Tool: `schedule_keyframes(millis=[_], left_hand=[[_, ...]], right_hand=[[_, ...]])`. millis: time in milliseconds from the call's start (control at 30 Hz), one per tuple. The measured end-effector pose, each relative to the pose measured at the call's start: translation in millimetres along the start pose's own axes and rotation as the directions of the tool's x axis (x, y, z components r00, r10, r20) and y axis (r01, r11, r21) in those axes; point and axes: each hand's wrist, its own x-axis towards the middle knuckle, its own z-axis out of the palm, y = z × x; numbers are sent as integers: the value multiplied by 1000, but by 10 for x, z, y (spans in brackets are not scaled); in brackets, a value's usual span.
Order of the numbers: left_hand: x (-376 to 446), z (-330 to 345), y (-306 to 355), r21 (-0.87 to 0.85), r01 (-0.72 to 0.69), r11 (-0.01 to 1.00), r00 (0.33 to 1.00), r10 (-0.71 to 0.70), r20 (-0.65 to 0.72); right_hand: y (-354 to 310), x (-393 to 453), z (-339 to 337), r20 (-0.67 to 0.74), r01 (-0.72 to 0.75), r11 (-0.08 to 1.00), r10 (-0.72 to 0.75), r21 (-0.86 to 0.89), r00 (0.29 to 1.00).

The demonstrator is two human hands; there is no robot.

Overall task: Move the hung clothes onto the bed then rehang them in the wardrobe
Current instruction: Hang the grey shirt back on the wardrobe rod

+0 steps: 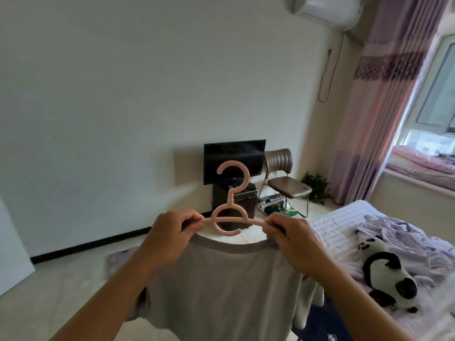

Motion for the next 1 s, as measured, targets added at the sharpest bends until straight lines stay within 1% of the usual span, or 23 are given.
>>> schedule_keyframes(millis=[100, 233, 400, 567, 700, 800, 900, 1000], left_hand=[[-276, -441, -228, 29, 72, 997, 997, -71, -43], [-783, -1028, -557, 75, 184, 980, 978, -174, -118], [-1457, -1758, -900, 52, 318, 947, 921, -295, -253], [-2126, -2436, -1124, 66, 396, 916, 862, -346, -370], [-2692, -2934, -1274, 100, 469, 878, 804, -376, -461], [-3126, -3246, -1388, 113, 539, 834, 751, -416, -513], [-3570, -3536, -1460, 105, 602, 792, 689, -448, -571], [-3988, -3784, -1514, 111, 671, 733, 606, -456, -652]], right_hand=[[-412, 126, 244, 27, 69, 998, -69, 7, 997], [-1055, 247, 656, 89, 149, 986, -155, 67, 984], [-1954, 283, 1132, 173, 226, 964, -249, 140, 953], [-2724, 267, 1610, 212, 286, 934, -330, 214, 920], [-3341, 232, 1998, 222, 349, 900, -408, 263, 886], [-3826, 191, 2273, 226, 429, 858, -494, 284, 839], [-4317, 129, 2549, 234, 473, 788, -584, 394, 777], [-4781, 54, 2836, 207, 500, 713, -654, 492, 728]])
